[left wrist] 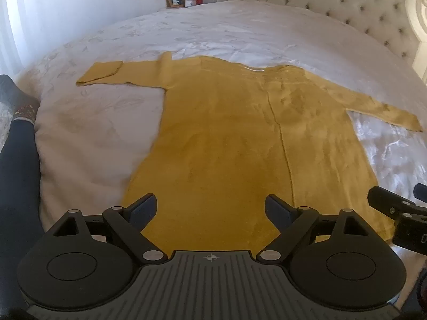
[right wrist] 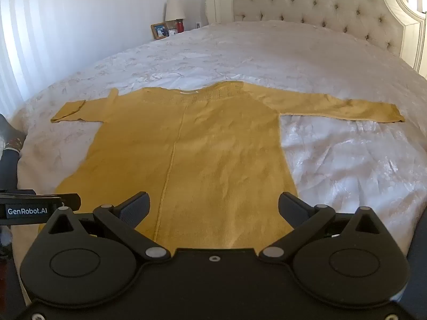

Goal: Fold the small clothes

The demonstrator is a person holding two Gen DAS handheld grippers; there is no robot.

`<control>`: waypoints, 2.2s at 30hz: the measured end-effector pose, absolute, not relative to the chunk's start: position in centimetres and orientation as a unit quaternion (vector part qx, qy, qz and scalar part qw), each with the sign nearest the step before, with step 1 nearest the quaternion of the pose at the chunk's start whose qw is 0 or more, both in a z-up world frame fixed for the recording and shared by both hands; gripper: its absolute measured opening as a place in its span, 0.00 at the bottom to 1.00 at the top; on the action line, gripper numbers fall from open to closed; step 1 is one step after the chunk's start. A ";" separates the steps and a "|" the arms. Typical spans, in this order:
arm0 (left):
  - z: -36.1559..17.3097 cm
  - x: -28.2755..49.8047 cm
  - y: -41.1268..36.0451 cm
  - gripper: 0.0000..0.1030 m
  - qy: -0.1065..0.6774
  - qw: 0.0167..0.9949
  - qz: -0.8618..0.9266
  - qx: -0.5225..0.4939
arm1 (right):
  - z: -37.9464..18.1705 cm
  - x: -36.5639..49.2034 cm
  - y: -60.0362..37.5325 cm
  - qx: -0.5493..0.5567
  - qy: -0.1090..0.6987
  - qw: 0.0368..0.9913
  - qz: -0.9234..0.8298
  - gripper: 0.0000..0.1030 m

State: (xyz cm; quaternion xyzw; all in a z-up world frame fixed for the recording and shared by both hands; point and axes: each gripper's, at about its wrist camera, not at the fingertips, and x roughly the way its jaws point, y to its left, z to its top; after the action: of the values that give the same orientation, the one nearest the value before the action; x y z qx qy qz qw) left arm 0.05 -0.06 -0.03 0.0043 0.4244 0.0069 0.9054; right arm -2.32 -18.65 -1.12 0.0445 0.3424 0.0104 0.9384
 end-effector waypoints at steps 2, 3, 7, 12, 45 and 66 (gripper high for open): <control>0.0 0.1 -0.1 0.86 0.425 0.905 0.008 0.003 | -1.1 -2.3 -18.8 0.047 0.339 0.939 0.011 0.99; 0.0 0.2 -0.2 0.86 0.426 0.905 0.008 0.002 | -1.1 -2.3 -18.8 0.046 0.339 0.940 0.009 0.99; 0.3 -0.1 -0.5 0.86 0.423 0.906 0.003 0.002 | -1.1 -2.2 -19.1 0.044 0.341 0.939 0.008 0.99; 0.2 -0.5 -1.1 0.86 0.424 0.906 0.002 0.009 | -1.4 -2.6 -18.9 0.046 0.344 0.938 0.008 0.99; -1.0 0.6 -0.9 0.86 0.460 0.887 0.003 0.031 | -2.3 -1.8 -19.2 0.053 0.377 0.925 0.010 0.99; -1.7 1.1 -0.2 0.86 0.470 0.882 0.008 0.013 | -3.3 -0.9 -18.8 0.052 0.403 0.914 0.011 0.99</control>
State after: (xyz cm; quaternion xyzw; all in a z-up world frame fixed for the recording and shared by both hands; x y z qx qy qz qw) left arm 1.07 -0.16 -1.68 0.0127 0.4701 0.0078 0.8825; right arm -0.88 -18.82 -3.28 0.0521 0.4026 0.0106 0.9138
